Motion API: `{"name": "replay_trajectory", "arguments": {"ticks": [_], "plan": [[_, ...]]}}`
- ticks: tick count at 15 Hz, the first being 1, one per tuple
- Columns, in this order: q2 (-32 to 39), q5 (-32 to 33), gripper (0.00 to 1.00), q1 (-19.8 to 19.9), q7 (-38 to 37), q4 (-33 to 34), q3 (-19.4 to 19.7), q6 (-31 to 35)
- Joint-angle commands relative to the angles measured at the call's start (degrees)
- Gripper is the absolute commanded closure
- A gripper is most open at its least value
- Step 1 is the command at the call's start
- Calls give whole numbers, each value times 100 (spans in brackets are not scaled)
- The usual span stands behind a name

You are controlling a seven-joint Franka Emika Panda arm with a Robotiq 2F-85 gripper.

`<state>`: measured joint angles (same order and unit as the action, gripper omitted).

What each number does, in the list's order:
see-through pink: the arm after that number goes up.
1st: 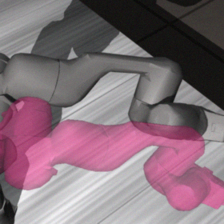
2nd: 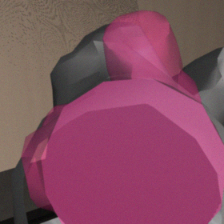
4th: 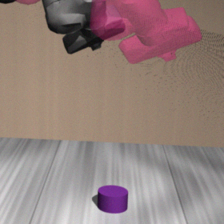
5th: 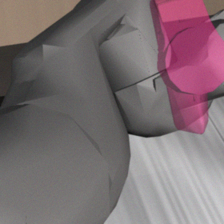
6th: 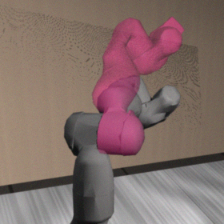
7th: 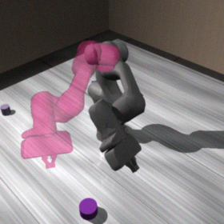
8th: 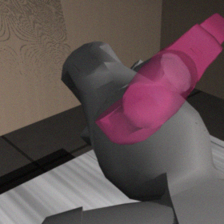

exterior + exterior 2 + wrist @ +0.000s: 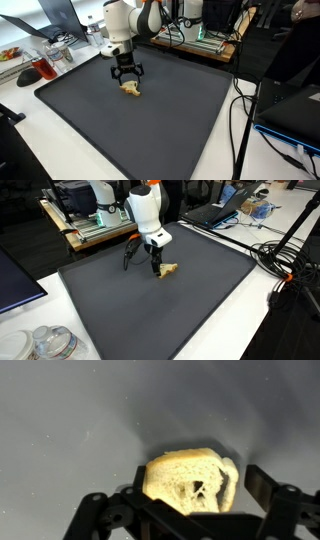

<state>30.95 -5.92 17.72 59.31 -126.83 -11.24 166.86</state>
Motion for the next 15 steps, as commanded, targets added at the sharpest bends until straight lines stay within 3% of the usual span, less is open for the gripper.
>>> {"name": "replay_trajectory", "arguments": {"ticks": [1,6,8,15], "plan": [[143,520,0,-337,-305,85,321,153],[189,1165,0,-879,-901,170,850,159],[202,1447,26,-1097,-1143,241,1041,108],[163,2313,76,-1636,-1922,412,1555,-78]]}}
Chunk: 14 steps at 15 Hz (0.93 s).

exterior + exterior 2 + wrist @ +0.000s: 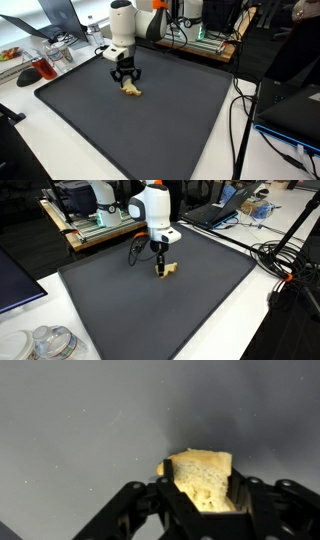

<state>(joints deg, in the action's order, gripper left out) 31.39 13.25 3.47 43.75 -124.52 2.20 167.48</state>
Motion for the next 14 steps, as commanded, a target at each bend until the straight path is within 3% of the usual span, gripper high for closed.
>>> {"name": "replay_trajectory", "arguments": {"ticks": [1,2,5,14], "plan": [[105,481,82,-233,-435,192,232,-162],[83,560,90,-246,-488,190,238,-192],[36,746,96,-288,-650,193,268,-324],[-88,686,93,-103,-618,219,-57,-923]]}}
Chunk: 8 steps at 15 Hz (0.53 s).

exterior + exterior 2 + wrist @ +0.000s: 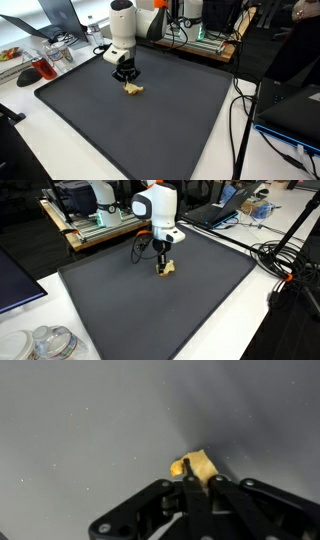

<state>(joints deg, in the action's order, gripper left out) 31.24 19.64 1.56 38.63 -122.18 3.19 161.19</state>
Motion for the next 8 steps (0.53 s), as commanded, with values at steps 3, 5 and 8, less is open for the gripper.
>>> {"name": "replay_trajectory", "arguments": {"ticks": [3,5,8], "plan": [[-176,18,93,110,-124,-85,-221,-381],[-229,8,93,120,-156,-123,-258,-413],[-286,-32,94,170,-126,-183,-358,-384]]}}
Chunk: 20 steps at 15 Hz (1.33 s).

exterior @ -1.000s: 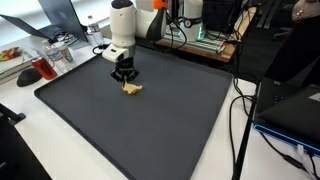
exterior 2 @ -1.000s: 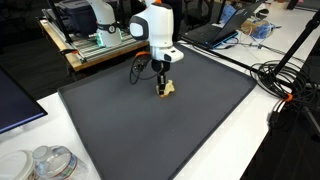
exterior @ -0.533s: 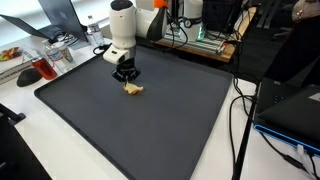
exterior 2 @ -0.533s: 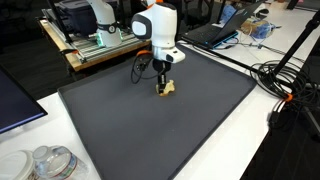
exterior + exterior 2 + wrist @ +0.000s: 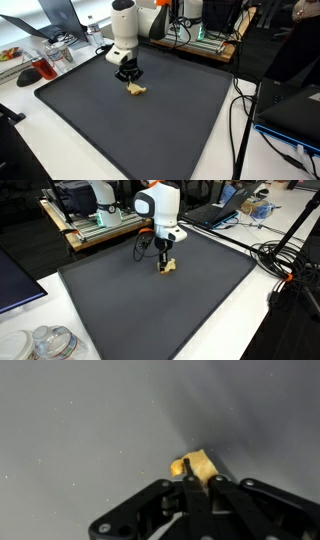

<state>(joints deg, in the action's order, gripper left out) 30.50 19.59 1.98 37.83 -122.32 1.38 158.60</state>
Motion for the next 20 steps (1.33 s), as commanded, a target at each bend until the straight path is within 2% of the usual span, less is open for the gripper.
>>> {"name": "replay_trajectory", "arguments": {"ticks": [1,8,14,15,17,20], "plan": [[-234,-54,94,156,-9,-187,-220,-159],[-500,-130,94,328,11,-373,-330,-171],[-483,-129,96,313,-22,-324,-350,-250],[-481,-88,68,267,-90,-308,-302,-302],[-491,-149,61,321,-32,-323,-370,-315],[-505,-185,41,353,4,-339,-418,-285]]}}
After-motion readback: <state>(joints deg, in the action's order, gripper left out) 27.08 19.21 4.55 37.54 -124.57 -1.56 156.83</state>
